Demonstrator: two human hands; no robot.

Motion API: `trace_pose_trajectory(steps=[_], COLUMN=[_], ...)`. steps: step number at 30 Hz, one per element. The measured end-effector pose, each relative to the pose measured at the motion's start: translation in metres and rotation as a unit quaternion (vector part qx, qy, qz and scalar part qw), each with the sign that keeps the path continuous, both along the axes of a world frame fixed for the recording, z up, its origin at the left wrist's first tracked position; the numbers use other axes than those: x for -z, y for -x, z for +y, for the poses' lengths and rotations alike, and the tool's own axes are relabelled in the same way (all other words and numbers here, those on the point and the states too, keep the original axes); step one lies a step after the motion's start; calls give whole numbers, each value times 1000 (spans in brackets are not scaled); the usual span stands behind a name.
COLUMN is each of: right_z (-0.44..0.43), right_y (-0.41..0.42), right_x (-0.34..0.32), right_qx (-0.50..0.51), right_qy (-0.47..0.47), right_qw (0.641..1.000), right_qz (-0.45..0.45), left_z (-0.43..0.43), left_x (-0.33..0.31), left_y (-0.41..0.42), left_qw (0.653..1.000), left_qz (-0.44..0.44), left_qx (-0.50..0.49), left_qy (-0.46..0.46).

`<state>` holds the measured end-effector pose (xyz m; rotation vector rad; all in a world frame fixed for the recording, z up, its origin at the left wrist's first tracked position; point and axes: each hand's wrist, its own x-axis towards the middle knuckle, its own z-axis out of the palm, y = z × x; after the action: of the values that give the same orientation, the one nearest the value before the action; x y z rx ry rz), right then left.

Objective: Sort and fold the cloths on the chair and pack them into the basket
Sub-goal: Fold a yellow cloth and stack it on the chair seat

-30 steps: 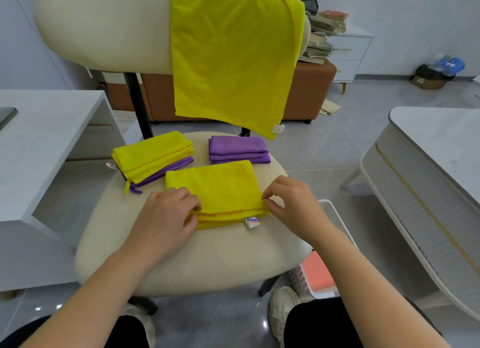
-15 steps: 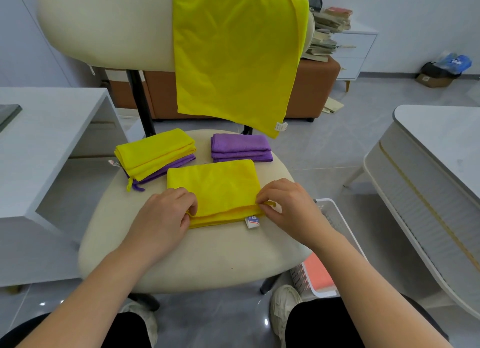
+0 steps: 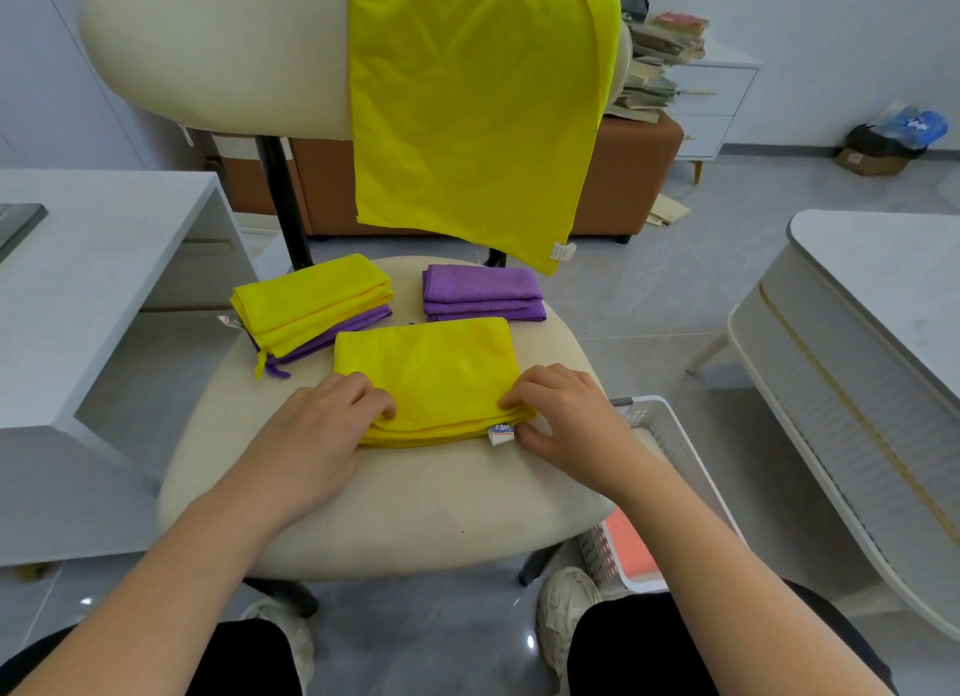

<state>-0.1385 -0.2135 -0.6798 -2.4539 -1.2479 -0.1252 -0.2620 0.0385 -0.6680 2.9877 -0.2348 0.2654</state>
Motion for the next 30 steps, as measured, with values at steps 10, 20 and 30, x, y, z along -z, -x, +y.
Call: trace_pose_trajectory(steps=[10,20,30], right_z=[9,32,61], right_y=[15,-8,27], right_x=[-46,-23,-3], right_qx=[70,274,52], right_qy=[-415,-218,158], right_qw=[865,879,986], right_qz=[273,323,31], left_z=[-9,-14,-58], left_x=[-44,-12,9], left_y=[3,-34,-27], left_qw=[784,833,989], left_qz=[-99,-10,44], left_qx=[-95,-322,-140], left_qy=[605,449,14])
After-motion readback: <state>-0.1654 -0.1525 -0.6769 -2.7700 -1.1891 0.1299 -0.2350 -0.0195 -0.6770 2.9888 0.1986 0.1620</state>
